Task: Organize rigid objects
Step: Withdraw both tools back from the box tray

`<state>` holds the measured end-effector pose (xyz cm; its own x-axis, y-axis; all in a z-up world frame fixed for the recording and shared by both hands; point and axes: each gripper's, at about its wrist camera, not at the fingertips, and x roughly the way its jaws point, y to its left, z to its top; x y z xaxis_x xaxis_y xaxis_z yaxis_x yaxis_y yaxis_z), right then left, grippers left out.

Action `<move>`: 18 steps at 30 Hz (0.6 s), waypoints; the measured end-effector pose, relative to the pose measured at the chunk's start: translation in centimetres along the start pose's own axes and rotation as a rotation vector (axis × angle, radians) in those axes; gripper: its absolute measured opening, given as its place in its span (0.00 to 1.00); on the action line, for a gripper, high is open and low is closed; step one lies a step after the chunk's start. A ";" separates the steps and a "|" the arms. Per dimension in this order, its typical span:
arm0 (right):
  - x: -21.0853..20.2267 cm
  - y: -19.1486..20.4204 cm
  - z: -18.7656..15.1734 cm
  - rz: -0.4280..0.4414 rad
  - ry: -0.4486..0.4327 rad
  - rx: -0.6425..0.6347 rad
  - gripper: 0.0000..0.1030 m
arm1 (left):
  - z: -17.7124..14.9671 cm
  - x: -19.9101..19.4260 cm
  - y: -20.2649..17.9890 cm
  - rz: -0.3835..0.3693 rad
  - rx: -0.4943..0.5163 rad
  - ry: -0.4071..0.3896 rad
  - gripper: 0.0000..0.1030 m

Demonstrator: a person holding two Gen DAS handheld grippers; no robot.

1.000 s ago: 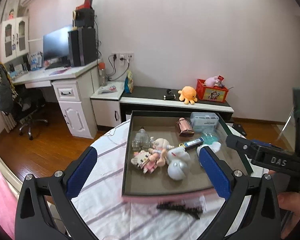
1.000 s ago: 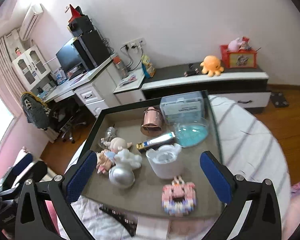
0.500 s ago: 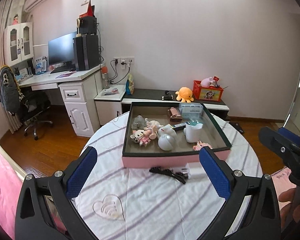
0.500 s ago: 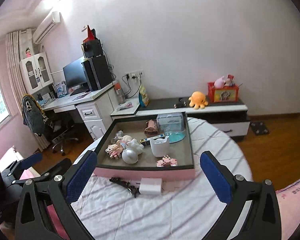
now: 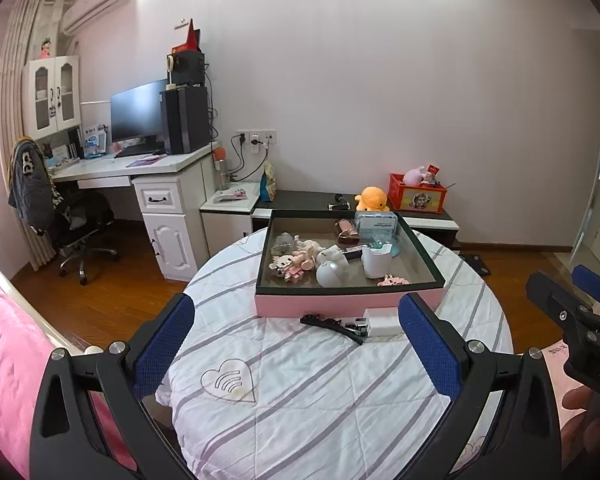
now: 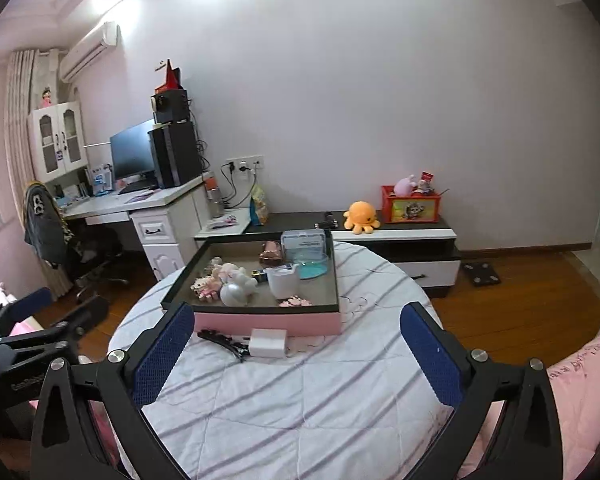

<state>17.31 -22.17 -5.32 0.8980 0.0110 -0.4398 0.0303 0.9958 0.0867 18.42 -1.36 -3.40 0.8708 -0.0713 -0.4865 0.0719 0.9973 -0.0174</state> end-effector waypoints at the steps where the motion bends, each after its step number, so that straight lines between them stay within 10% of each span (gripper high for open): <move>1: -0.2 0.1 -0.2 -0.007 -0.002 -0.007 1.00 | -0.2 -0.1 0.0 -0.005 -0.001 0.004 1.00; 18: -1.4 1.2 -0.6 -0.011 0.003 -0.038 1.00 | -1.5 -1.5 -0.1 -0.016 -0.008 0.008 1.00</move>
<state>15.87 -20.96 -5.16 0.8962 0.0002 -0.4437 0.0234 0.9986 0.0478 16.42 -1.37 -3.99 0.8655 -0.0871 -0.4932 0.0819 0.9961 -0.0321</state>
